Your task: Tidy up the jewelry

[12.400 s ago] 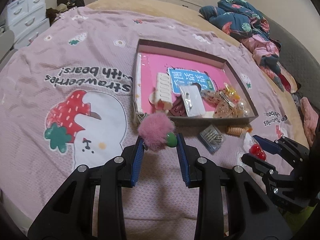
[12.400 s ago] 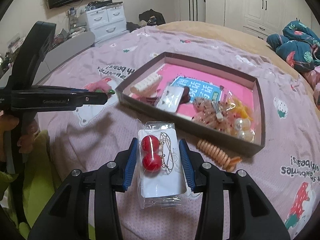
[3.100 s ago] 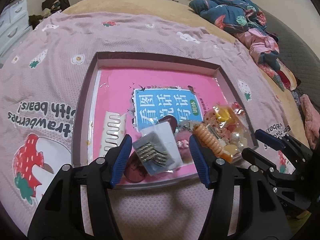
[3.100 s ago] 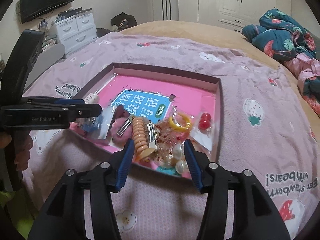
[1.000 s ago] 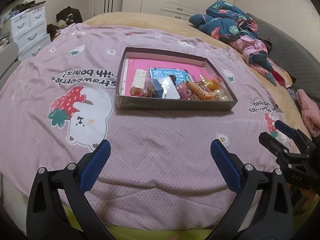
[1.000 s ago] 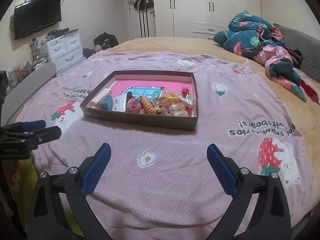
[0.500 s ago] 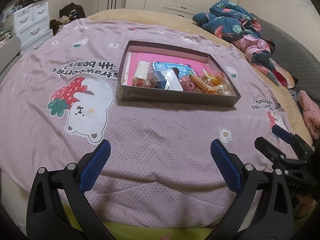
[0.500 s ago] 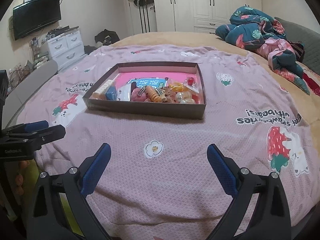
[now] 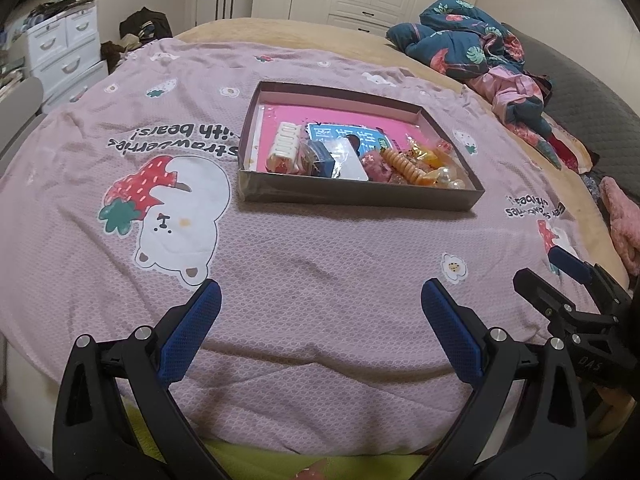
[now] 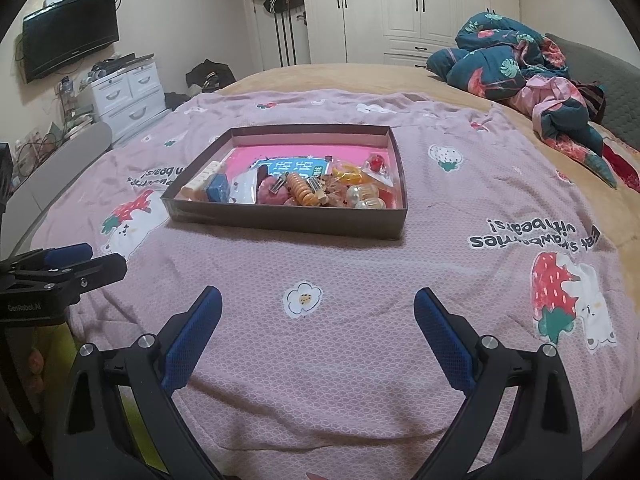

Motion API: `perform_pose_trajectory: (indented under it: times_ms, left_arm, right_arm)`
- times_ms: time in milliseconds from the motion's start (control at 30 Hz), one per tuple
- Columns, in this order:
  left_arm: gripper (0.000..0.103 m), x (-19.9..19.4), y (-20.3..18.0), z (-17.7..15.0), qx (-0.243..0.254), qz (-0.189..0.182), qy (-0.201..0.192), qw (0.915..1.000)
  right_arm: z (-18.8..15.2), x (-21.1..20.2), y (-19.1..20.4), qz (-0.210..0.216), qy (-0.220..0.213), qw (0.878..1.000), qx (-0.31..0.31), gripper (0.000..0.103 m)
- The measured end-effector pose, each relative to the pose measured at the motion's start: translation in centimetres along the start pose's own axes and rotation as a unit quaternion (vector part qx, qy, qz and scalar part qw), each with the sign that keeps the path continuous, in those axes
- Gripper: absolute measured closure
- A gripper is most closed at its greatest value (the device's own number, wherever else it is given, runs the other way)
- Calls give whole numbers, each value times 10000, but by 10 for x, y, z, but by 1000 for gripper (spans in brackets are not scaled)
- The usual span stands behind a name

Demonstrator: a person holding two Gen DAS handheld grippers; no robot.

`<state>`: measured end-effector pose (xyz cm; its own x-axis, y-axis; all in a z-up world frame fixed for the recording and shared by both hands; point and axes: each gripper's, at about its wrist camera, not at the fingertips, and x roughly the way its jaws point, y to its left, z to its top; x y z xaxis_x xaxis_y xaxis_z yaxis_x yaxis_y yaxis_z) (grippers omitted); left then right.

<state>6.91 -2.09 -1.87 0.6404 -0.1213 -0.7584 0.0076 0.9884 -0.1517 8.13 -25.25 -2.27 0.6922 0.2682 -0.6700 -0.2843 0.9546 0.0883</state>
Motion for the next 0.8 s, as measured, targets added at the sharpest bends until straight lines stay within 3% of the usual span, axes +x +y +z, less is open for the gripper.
perform_pose_trajectory:
  times_ms: [800]
  left_arm:
    - [9,-2,-3,2,61,56,-29,10000]
  right_arm:
    - [4,-1,1,0,-22,10000,-19,7]
